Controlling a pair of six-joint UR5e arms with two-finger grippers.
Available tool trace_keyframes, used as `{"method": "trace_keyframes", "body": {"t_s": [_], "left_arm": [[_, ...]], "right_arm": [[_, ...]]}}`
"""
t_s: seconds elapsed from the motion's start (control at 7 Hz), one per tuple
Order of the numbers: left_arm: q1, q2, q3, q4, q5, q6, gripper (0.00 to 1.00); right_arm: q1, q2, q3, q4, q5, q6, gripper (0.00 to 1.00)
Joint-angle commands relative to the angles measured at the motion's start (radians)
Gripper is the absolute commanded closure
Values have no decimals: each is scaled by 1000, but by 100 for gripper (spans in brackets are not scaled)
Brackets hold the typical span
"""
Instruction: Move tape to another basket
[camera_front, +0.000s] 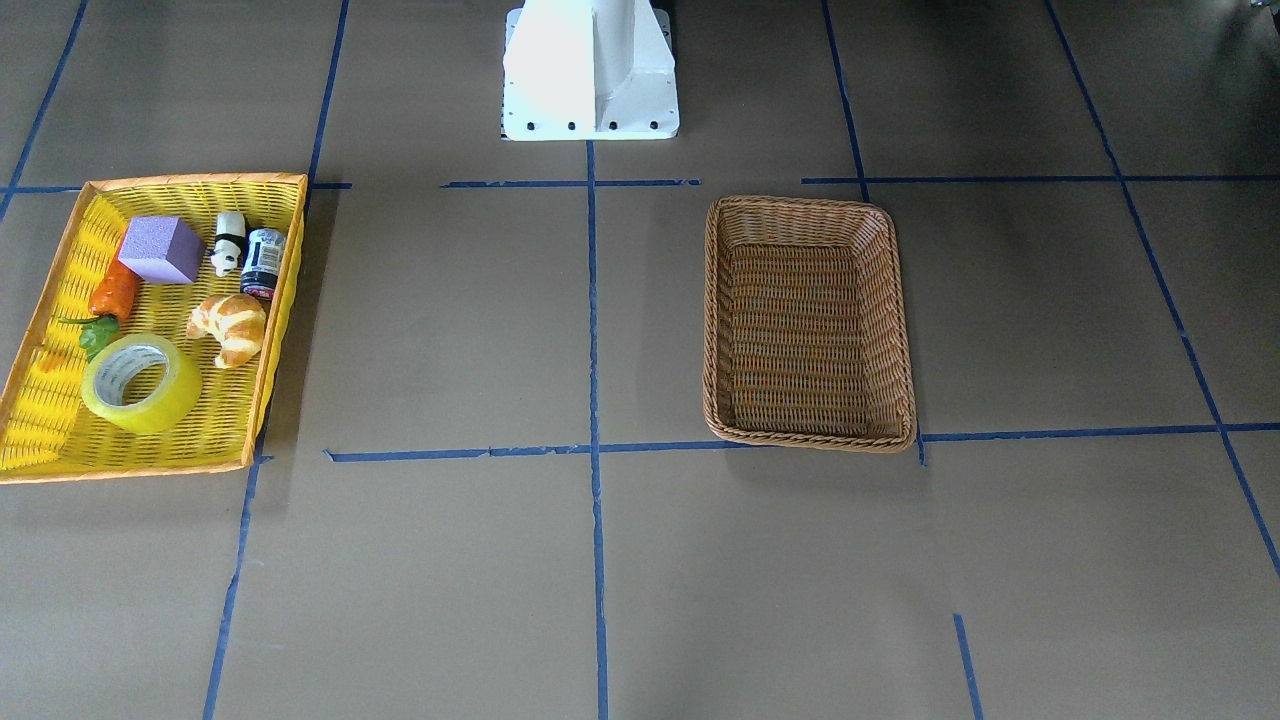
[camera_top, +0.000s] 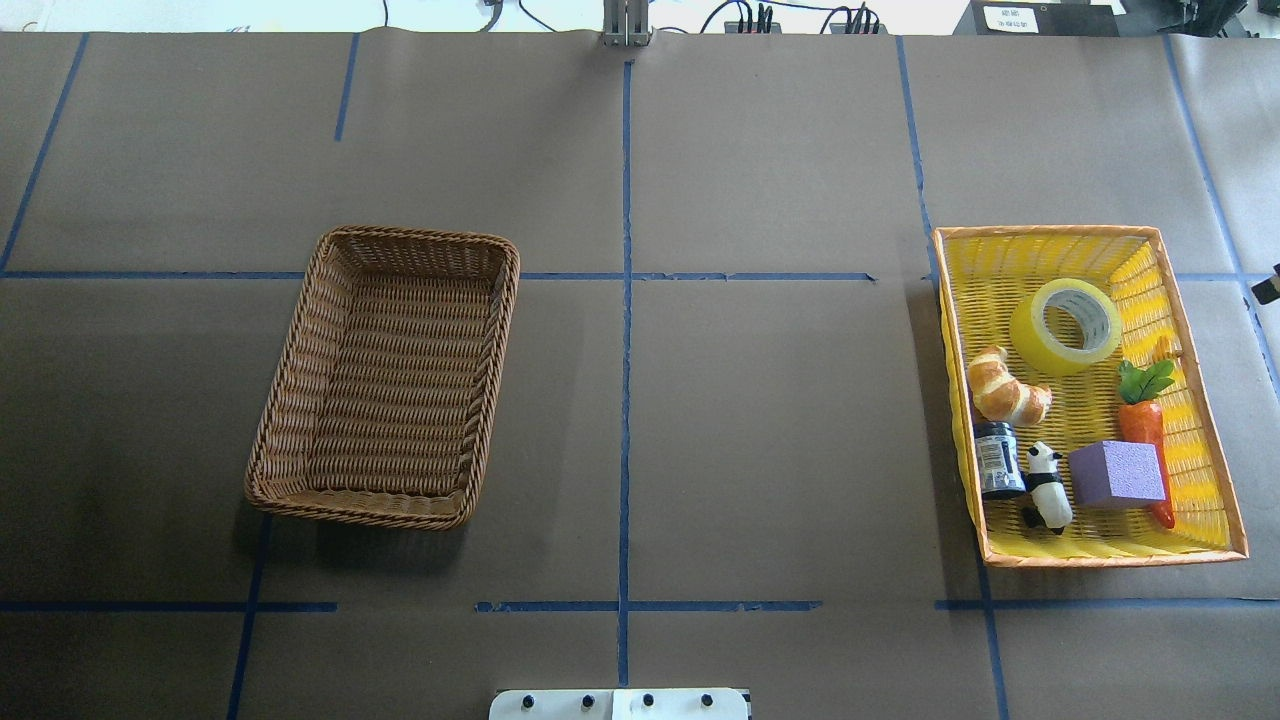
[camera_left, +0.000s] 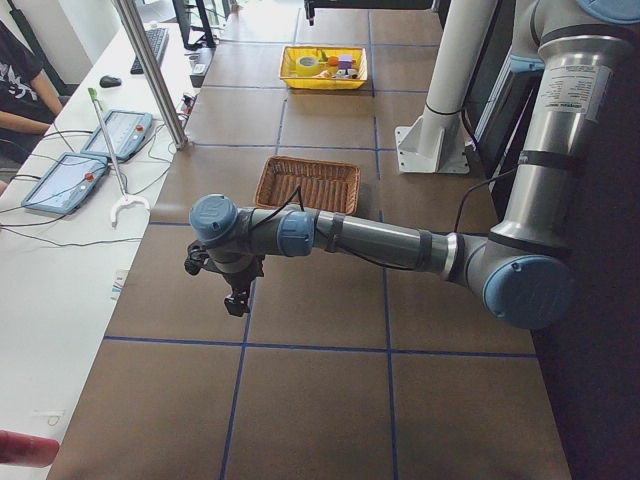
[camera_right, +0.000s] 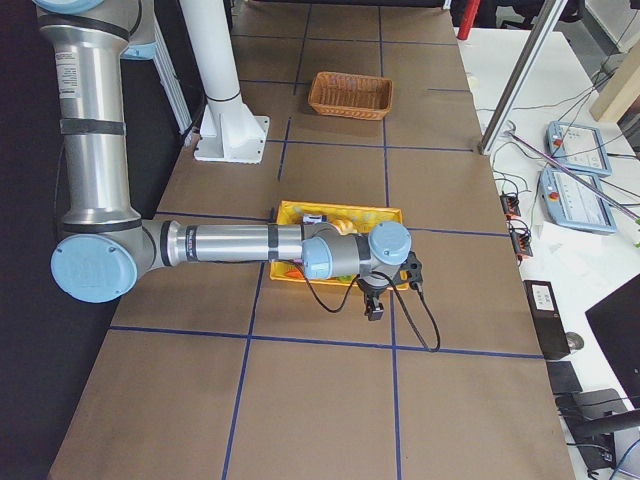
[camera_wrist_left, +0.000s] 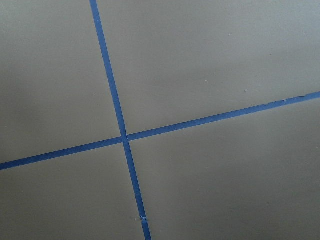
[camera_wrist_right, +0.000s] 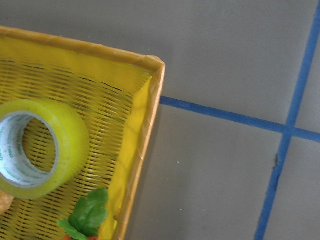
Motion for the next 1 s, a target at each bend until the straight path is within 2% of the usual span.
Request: {"method": "trace_keyframes", "body": {"t_s": [0.0,0.14,0.29,0.57,0.86], "left_arm": [[0,8,0,-2,-22,0,0],[2,6,1,-2,-22,2,0],[2,6,-3,-2,-25,0,0],[0,6,-16,-2,-42,0,0],[2,6,-14,-2,-42,0,0]], "right_arm": [[-95,49,9,71,-5,198,0],[-150,56,4,117,-28,265,0],[-204,61,1,150,-90,280,0],[-269,75,-3,155,-155,347,1],[-294,118,-64,155,-160,347,2]]}}
